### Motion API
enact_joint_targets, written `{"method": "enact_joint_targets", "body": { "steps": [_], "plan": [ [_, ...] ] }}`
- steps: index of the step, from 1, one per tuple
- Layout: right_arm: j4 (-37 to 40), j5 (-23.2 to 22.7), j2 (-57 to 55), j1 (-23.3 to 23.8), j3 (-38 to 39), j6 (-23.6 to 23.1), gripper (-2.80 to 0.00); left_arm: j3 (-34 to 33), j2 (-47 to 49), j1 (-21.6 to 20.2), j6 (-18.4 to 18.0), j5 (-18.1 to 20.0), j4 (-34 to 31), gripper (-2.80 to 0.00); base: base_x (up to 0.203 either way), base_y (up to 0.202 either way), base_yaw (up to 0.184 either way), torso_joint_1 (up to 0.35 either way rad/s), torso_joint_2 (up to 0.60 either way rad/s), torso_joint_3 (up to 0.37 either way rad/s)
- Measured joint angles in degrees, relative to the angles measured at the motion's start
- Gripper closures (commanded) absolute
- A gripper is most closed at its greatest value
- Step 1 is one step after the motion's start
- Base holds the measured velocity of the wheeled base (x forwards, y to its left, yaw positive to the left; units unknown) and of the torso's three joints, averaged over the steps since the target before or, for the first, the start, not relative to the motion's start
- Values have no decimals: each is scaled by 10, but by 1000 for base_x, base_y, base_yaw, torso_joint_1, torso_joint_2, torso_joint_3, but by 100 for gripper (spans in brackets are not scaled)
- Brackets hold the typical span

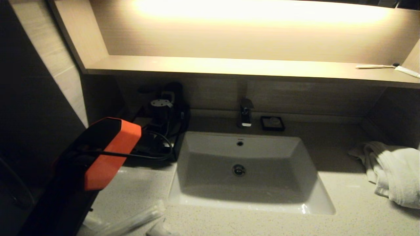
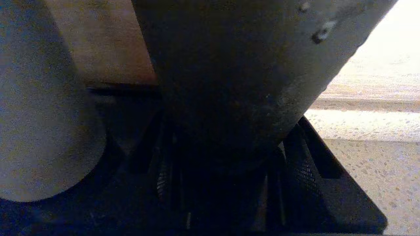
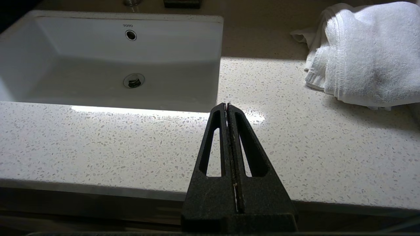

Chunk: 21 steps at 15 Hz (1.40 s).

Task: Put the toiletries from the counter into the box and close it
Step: Place the cup on the storage box

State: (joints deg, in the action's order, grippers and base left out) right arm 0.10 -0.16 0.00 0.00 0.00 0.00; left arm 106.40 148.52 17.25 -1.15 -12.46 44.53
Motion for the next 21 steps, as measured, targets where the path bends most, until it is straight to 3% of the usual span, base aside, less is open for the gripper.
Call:
{"method": "enact_joint_targets", "body": {
  "steps": [21],
  "plan": [
    [0, 0, 0, 0, 0, 0, 0, 33, 9, -7, -11, -1, -26, 0, 0, 0, 0, 0, 0, 0]
  ]
}}
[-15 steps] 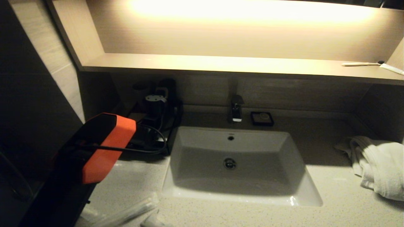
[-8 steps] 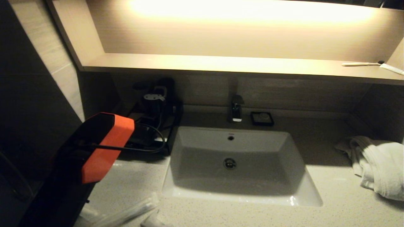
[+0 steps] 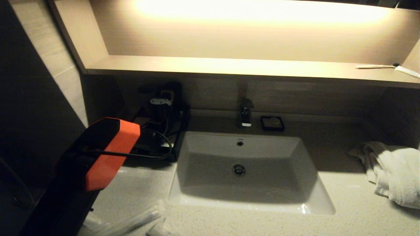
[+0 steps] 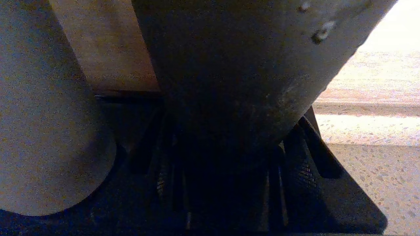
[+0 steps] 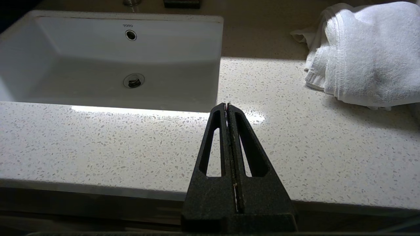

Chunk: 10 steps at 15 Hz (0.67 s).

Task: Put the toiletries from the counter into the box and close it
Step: Place the cup on the storage box

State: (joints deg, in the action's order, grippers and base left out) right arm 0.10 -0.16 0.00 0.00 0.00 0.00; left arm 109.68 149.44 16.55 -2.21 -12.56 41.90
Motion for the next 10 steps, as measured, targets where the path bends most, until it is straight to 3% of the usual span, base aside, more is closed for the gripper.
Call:
{"method": "enact_joint_targets", "body": {
  "steps": [4, 5, 10],
  "plan": [
    [0, 0, 0, 0, 0, 0, 0, -3, 0, 1, 0, 0, 0, 0, 0, 0, 0, 0, 0, 0],
    [0, 0, 0, 0, 0, 0, 0, -3, 0, 1, 0, 0, 0, -272, 0, 0, 0, 0, 0, 0],
    [0, 0, 0, 0, 0, 0, 0, -3, 2, 1, -13, 0, 5, -280, 0, 0, 0, 0, 0, 0]
  ]
}}
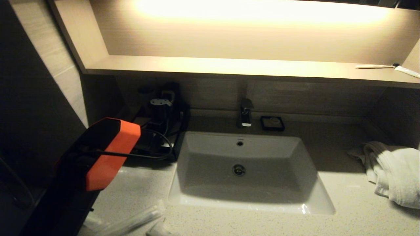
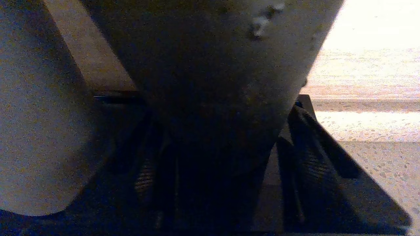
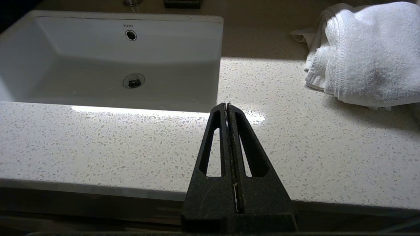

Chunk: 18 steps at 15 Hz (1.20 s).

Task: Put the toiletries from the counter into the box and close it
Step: Place the cup on the storage box

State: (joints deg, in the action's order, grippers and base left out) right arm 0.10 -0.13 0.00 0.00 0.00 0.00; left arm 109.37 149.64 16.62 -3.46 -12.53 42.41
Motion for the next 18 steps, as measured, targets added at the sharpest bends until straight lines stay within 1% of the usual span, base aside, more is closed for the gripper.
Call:
{"method": "enact_joint_targets", "body": {
  "steps": [9, 11, 16, 18],
  "plan": [
    [0, 0, 0, 0, 0, 0, 0, -7, -5, -1, 1, 0, 9, -280, 0, 0, 0, 0, 0, 0],
    [0, 0, 0, 0, 0, 0, 0, -28, -16, -1, 2, 0, 18, -280, 0, 0, 0, 0, 0, 0],
    [0, 0, 0, 0, 0, 0, 0, -128, -73, 0, 1, 0, 55, -280, 0, 0, 0, 0, 0, 0],
    [0, 0, 0, 0, 0, 0, 0, -155, -91, 0, 1, 0, 65, -280, 0, 0, 0, 0, 0, 0]
  ]
}}
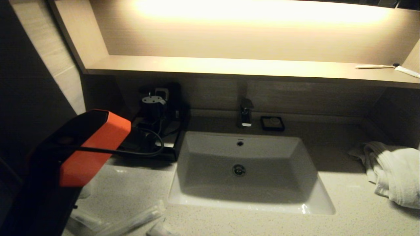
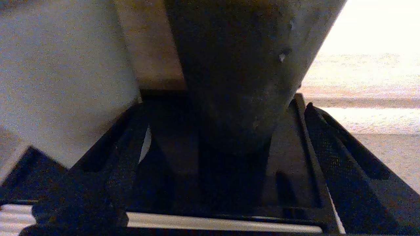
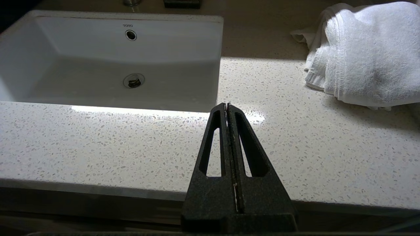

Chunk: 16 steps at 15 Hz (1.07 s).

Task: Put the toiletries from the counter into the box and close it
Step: Place the cup on the storage box

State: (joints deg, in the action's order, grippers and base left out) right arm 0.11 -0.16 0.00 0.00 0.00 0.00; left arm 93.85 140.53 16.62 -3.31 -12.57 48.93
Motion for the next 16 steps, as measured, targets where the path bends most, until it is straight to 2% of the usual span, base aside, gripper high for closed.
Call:
{"method": "enact_joint_targets", "body": {
  "steps": [6, 12, 13, 16],
  "plan": [
    [0, 0, 0, 0, 0, 0, 0, -79, -52, 0, 1, 0, 15, -280, 0, 0, 0, 0, 0, 0],
    [0, 0, 0, 0, 0, 0, 0, -216, -157, 0, 5, 1, 16, -280, 0, 0, 0, 0, 0, 0],
    [0, 0, 0, 0, 0, 0, 0, -236, -170, 0, 5, 1, 20, 0, 0, 0, 0, 0, 0, 0],
    [0, 0, 0, 0, 0, 0, 0, -283, -200, 0, 11, 0, 28, 0, 0, 0, 0, 0, 0, 0]
  ]
}}
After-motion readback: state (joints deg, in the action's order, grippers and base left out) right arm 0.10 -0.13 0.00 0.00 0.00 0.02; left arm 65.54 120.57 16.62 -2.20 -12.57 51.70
